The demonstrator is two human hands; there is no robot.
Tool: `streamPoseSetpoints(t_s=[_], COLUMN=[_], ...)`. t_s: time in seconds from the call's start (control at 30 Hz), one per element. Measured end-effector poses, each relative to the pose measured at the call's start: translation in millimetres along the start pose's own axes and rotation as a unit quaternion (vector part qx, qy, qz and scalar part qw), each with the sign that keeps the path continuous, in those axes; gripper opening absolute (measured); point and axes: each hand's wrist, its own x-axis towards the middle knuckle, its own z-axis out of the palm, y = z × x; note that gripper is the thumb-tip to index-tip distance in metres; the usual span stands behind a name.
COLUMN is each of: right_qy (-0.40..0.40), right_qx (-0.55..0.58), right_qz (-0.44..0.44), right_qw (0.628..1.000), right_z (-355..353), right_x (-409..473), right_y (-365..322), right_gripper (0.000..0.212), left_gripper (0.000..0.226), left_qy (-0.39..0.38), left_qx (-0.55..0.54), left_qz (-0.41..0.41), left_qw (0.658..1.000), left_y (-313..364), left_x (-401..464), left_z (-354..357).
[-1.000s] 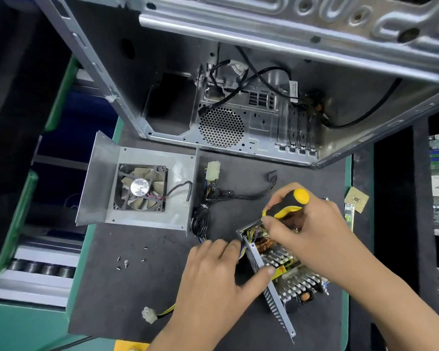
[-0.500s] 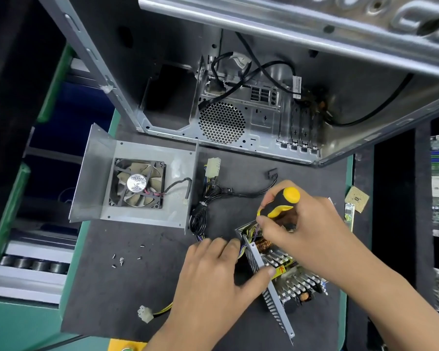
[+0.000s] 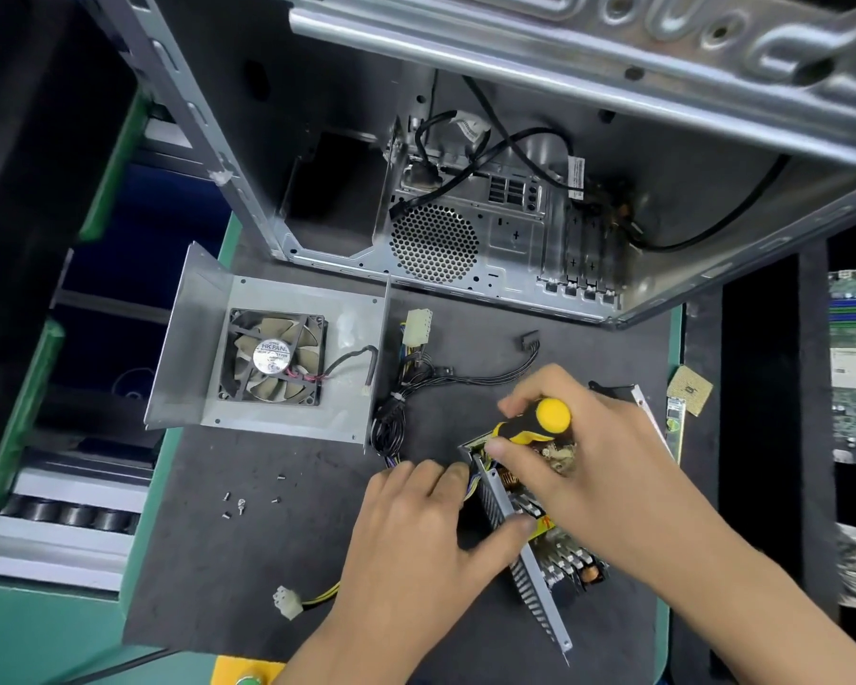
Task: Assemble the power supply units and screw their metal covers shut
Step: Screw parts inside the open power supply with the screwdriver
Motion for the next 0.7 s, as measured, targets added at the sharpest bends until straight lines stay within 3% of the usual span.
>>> streamPoseSetpoints(t_s=[0.17,0.27,0.33,0.43,0.6,0.7], right_qy=[0.011,0.029,0.037,0.049,-0.124,-0.135], right_qx=[-0.021,-0.057,-0.15,-0.291,-0.347,-0.401], right_qz=[-0.045,-0.056,-0.088,-0.115,-0.128,-0.115], right_qw=[0.999,0.996,0.984,0.949,0.921,0.899], right_z=[2,-2,-6,-11,-18,-20], right_x=[-7,-9,-8,-1,4,10], right_y=[-3,-8,-15,-25,-38,-44], right_gripper=[0.01,0.024,0.033,0.026,0.017,0.011], left_gripper=[0.062,0.061,0.062,0.065,0.065,0.069], left_qy=[0.001,-0.002,-0.006,-0.014,-0.027,-0.037], left_qx=[0.001,0.003,0.007,0.006,0.006,0.02], left_qz=[-0.001,-0.004,-0.006,-0.01,-0.012,-0.016], left_qw=[1.0,1.0,1.0,1.0,1.0,0.999], left_y=[0,0,-1,-1,-1,0], left_x=[0,0,0,-1,0,0], left_z=[1,1,1,1,0,0])
